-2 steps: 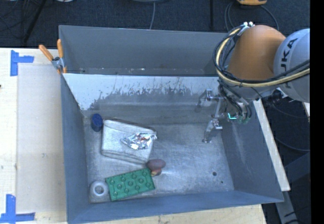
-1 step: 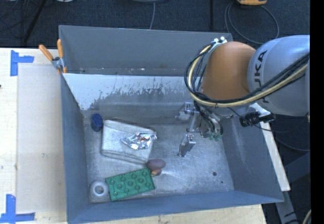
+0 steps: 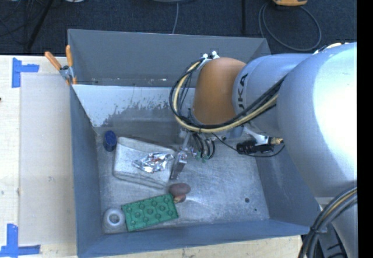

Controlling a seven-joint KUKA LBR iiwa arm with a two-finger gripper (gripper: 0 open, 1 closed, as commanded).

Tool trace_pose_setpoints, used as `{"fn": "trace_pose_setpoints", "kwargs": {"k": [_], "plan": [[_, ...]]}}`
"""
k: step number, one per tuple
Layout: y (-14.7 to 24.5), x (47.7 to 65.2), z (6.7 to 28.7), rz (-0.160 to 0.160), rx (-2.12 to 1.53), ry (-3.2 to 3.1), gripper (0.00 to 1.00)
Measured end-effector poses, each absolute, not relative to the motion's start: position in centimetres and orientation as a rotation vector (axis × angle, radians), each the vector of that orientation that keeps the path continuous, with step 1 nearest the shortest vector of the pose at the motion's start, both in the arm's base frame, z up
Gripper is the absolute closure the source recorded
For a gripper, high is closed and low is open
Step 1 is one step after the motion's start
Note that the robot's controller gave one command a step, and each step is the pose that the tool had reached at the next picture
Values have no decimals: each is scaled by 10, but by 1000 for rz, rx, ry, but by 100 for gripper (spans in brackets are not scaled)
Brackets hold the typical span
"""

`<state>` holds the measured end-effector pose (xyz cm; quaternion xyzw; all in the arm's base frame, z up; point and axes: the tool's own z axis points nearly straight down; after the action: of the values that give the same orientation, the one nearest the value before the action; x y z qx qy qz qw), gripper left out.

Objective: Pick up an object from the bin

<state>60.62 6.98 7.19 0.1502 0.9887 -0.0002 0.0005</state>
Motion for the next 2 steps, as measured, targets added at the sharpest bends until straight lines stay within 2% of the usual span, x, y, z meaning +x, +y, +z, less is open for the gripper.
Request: {"fn": "trace_pose_setpoints", "kwargs": {"k": [2], "plan": [[163,589,73,-10,-19,3134,0]]}}
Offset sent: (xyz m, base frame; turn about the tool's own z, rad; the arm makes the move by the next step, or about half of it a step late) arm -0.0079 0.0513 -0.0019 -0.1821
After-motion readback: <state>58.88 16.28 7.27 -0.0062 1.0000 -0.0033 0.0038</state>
